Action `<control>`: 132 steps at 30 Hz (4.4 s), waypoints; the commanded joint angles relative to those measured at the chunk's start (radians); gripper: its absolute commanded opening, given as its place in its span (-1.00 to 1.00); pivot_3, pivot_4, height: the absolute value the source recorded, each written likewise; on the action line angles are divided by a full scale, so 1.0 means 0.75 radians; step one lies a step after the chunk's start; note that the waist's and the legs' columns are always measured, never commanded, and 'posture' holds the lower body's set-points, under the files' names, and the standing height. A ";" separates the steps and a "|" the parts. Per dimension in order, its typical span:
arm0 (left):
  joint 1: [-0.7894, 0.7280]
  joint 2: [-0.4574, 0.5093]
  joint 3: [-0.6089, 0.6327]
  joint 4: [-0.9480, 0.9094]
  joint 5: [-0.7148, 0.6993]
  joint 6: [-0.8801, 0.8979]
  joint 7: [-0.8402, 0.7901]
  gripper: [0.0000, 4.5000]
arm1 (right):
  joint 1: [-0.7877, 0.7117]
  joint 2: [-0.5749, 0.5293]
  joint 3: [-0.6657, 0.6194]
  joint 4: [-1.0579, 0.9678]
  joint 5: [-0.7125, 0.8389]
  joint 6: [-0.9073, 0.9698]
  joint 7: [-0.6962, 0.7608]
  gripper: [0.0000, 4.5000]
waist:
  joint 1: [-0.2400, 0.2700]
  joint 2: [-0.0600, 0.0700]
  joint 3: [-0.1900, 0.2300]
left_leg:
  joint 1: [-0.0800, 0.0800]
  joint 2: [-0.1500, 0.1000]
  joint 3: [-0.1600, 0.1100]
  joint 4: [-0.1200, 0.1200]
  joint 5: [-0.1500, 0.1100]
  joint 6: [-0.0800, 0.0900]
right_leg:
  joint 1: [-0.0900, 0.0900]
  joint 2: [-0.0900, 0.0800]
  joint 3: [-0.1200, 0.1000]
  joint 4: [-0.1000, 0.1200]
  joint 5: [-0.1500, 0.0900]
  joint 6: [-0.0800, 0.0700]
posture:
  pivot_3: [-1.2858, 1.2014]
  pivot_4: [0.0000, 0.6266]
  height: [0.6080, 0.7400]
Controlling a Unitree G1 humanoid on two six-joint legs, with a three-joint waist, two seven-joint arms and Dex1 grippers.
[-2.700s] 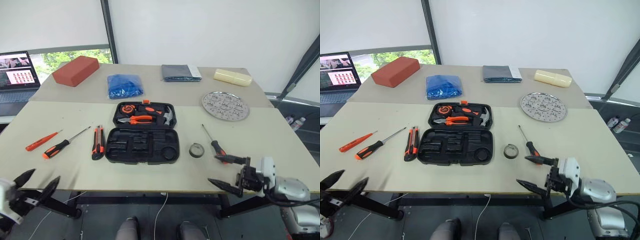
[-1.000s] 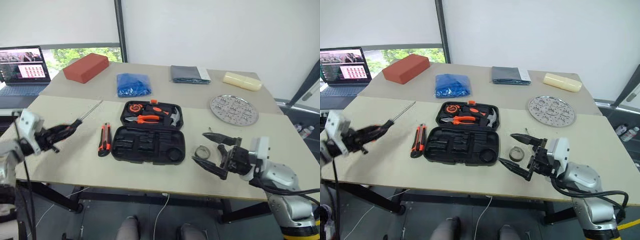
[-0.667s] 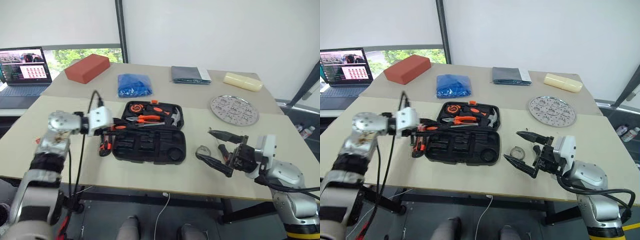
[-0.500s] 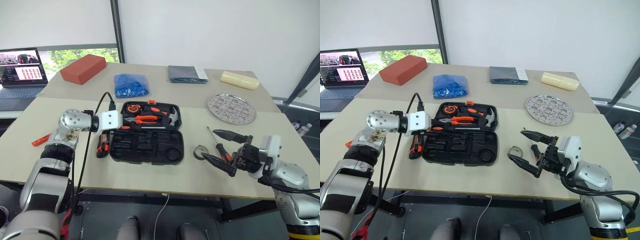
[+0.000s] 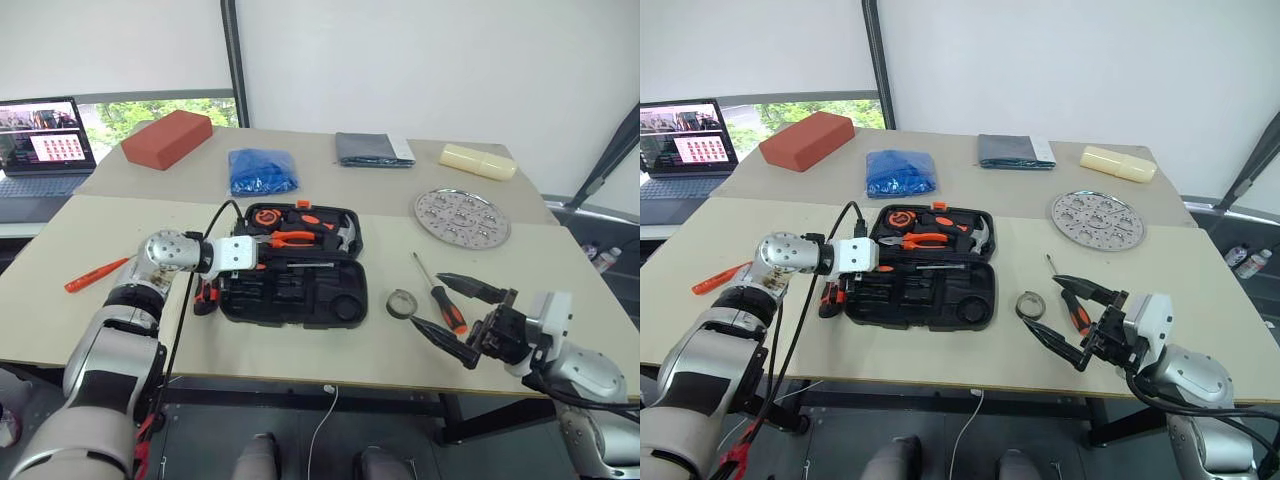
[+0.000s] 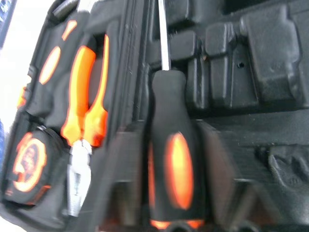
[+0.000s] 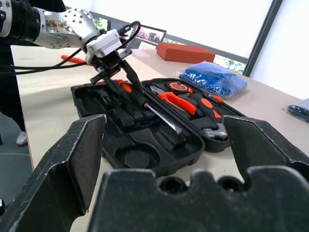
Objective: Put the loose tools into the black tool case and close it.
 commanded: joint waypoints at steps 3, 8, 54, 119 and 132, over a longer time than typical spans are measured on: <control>-0.026 -0.051 0.288 -0.049 -0.371 0.216 -0.236 0.41 | 0.028 -0.002 -0.051 -0.047 0.021 -0.028 -0.004 1.00 | 0.000 0.000 0.000 | 0.000 0.000 0.000 0.000 0.000 0.000 | 0.000 0.000 0.000 0.000 0.001 -0.002 | 0.03 -0.52 1.00; -0.002 -0.112 0.364 -0.114 -0.444 0.460 -0.163 -0.07 | 0.032 0.008 -0.045 -0.029 0.014 -0.034 -0.002 1.00 | 0.001 0.000 0.000 | 0.000 0.000 -0.001 0.001 0.000 0.001 | 0.001 0.000 0.000 0.001 0.001 -0.001 | 0.03 -0.52 1.00; 1.409 0.092 0.688 -1.663 -0.985 0.854 -0.268 0.98 | 0.525 0.010 -0.356 -0.089 -0.057 0.367 -0.442 1.00 | -0.019 0.024 -0.010 | 0.009 0.007 0.006 -0.003 -0.014 -0.013 | 0.002 -0.008 -0.003 -0.007 -0.009 -0.015 | 0.03 -0.52 1.00; 1.705 -0.026 0.784 -2.016 -1.028 0.946 0.223 1.00 | -1.437 0.213 0.995 1.013 -0.928 0.495 0.150 -0.54 | -0.023 0.021 -0.008 | -0.006 0.010 0.019 0.000 -0.019 -0.008 | -0.024 -0.002 0.002 0.001 0.000 -0.022 | 0.03 -0.52 1.00; 1.698 -0.021 0.783 -1.999 -1.013 0.922 0.233 1.00 | -1.500 0.258 0.969 1.147 -0.941 0.345 0.212 -0.01 | -0.027 0.021 -0.008 | -0.007 0.010 0.020 0.000 -0.019 -0.008 | -0.025 -0.002 0.002 0.002 0.003 -0.016 | 0.03 -0.52 1.00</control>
